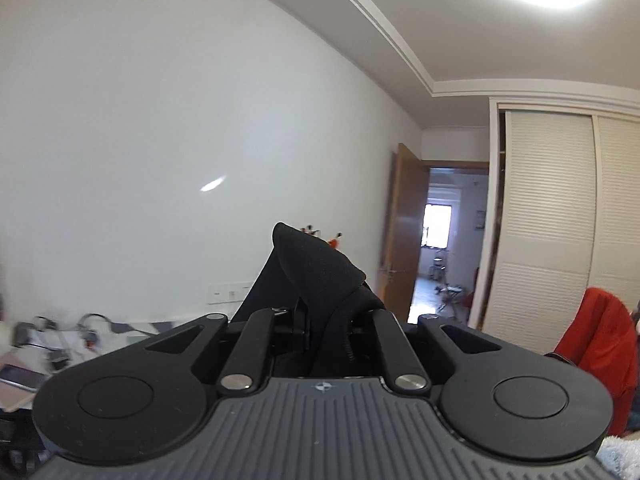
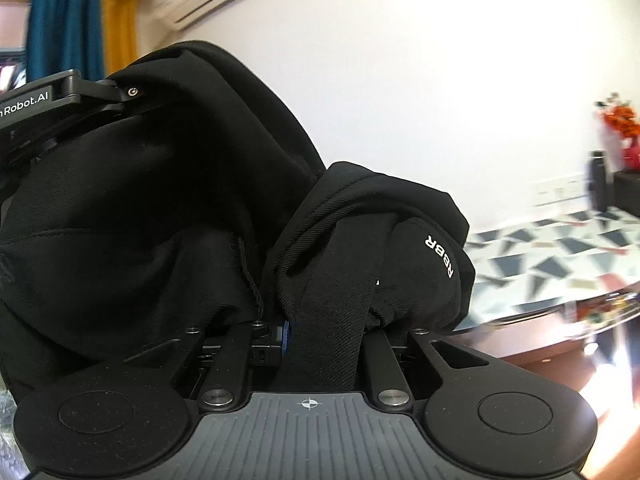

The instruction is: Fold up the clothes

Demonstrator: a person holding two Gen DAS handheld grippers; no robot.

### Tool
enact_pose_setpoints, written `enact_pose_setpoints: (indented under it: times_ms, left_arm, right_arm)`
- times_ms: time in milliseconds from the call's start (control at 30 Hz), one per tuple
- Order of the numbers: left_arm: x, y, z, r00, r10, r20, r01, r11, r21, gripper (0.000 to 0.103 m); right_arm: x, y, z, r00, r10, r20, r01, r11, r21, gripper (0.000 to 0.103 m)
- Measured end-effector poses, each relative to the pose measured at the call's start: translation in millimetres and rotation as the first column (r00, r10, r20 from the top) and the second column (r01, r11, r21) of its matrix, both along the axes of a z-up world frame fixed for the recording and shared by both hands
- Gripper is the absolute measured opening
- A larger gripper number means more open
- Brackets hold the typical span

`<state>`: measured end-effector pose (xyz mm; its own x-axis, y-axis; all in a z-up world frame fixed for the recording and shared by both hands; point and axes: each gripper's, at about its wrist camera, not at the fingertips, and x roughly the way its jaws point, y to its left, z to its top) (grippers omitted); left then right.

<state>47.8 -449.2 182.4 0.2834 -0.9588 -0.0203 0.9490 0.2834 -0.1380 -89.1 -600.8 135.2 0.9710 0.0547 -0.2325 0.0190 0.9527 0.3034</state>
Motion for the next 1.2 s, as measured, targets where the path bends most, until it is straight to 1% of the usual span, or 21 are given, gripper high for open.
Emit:
enact_pose_setpoints:
  times_ms: [67,167,333,433,533,600,733,800,933,967,1000,1067,1200]
  left_arm:
    - [5.9,-40.2,1.9,1.000,-0.028,-0.011,0.028,0.999,-0.017,0.010]
    - [20.2,-90.9,7.8,0.996,-0.080,-0.050,0.078,0.996,-0.030,0.010]
    - [49.6,-167.9,18.4,0.984,-0.172,-0.052,0.169,0.984,-0.056,0.010]
    - [77.7,-210.3,25.6,0.974,-0.222,-0.035,0.218,0.973,-0.080,0.010]
    - [116.5,-248.2,33.0,0.965,-0.262,-0.029,0.257,0.959,-0.119,0.010]
    - [145.6,-266.4,37.8,0.967,-0.252,-0.029,0.246,0.961,-0.126,0.010]
    - [203.9,-302.9,47.6,0.973,-0.230,-0.027,0.224,0.964,-0.141,0.010]
    - [233.0,-321.1,52.4,0.975,-0.220,-0.027,0.214,0.966,-0.149,0.010]
    - [291.2,-357.6,62.2,0.980,-0.198,-0.026,0.191,0.968,-0.164,0.010]
    - [305.7,-366.7,64.6,0.981,-0.193,-0.026,0.186,0.968,-0.167,0.010]
    - [320.3,-375.9,67.0,0.982,-0.187,-0.026,0.180,0.969,-0.171,0.010]
    - [348.7,-394.4,71.5,0.984,-0.176,-0.026,0.169,0.969,-0.178,0.010]
    - [360.4,-446.6,54.6,0.990,-0.124,-0.069,0.113,0.983,-0.145,0.010]
  right_arm:
    - [-9.2,-42.0,6.2,0.999,-0.051,0.004,0.051,0.999,-0.011,0.013]
    - [-23.0,-105.0,15.4,0.992,-0.127,0.011,0.127,0.992,-0.027,0.013]
    - [-24.2,-172.6,29.4,0.965,-0.256,0.052,0.258,0.965,-0.048,0.013]
    - [-14.9,-211.0,38.4,0.942,-0.328,0.070,0.332,0.942,-0.056,0.013]
    - [2.6,-249.9,47.7,0.926,-0.367,0.086,0.373,0.926,-0.055,0.013]
    - [17.0,-277.5,58.1,0.915,-0.389,0.105,0.396,0.916,-0.061,0.013]
    - [54.4,-329.1,75.4,0.892,-0.421,0.165,0.435,0.899,-0.060,0.013]
    - [90.2,-354.1,84.2,0.885,-0.430,0.178,0.443,0.896,-0.038,0.013]
    - [156.4,-400.3,88.0,0.882,-0.424,0.204,0.440,0.897,-0.038,0.013]
    - [179.6,-421.8,82.1,0.882,-0.425,0.205,0.440,0.898,-0.032,0.013]
    - [197.7,-439.1,78.7,0.884,-0.421,0.203,0.434,0.901,-0.022,0.013]
    - [224.3,-459.1,76.2,0.893,-0.401,0.202,0.410,0.912,0.000,0.013]
    - [287.3,-514.4,66.9,0.912,-0.355,0.205,0.355,0.934,0.040,0.013]
